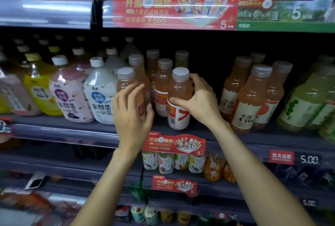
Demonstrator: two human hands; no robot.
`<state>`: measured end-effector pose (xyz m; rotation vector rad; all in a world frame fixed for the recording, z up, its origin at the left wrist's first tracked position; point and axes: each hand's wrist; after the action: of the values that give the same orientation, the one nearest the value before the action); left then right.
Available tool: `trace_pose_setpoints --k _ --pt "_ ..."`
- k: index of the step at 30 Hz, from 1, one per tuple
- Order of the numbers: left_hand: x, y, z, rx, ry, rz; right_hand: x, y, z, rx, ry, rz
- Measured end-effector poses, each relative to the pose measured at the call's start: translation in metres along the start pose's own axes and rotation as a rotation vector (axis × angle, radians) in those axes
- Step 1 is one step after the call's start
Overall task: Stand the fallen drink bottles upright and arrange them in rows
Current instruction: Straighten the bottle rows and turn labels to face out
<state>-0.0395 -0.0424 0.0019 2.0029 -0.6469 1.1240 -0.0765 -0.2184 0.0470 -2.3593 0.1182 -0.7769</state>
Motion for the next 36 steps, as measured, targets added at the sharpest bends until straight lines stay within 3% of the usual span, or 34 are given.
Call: trace_pose_setpoints --k 4,10,12,15,17,19,24,26,31,36 --pt "0.008 -0.015 -0.012 0.044 0.002 -0.084 0.002 -0.01 0.013 0.038 -0.038 0.027" --pt "0.026 -0.025 -0.007 0.157 -0.134 -0.167 -0.001 -0.011 0.019 -0.116 0.035 0.043" --pt "0.027 -0.027 -0.003 0.177 -0.164 -0.163 -0.006 -0.017 0.018 -0.249 0.177 -0.071" --pt "0.025 -0.03 -0.003 0.124 -0.15 -0.176 -0.009 -0.03 0.023 -0.299 0.36 -0.394" --pt "0.023 -0.031 -0.005 0.103 -0.122 -0.172 -0.001 -0.04 0.031 -0.236 0.282 -0.509" --pt "0.023 -0.032 -0.008 0.075 -0.102 -0.179 0.013 -0.052 0.041 -0.183 0.134 -0.509" --pt "0.026 -0.033 -0.005 0.043 -0.104 -0.211 0.055 -0.074 0.061 -0.304 -0.244 -0.281" --pt "0.027 -0.034 -0.004 0.042 -0.11 -0.218 0.059 -0.074 0.064 -0.329 -0.301 -0.224" --pt "0.023 -0.038 -0.006 0.011 -0.11 -0.198 0.031 -0.061 0.057 -0.237 0.039 -0.428" --pt "0.022 -0.039 -0.011 -0.021 -0.117 -0.169 0.027 -0.064 0.044 -0.417 0.161 -0.423"
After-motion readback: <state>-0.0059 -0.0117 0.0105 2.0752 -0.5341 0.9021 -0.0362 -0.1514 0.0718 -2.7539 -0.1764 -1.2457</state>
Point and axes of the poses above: each hand's wrist, its own x-axis towards the middle knuckle, its own z-axis out of the palm, y = z × x, and after that the axes turned 2 degrees about -y, right-handed
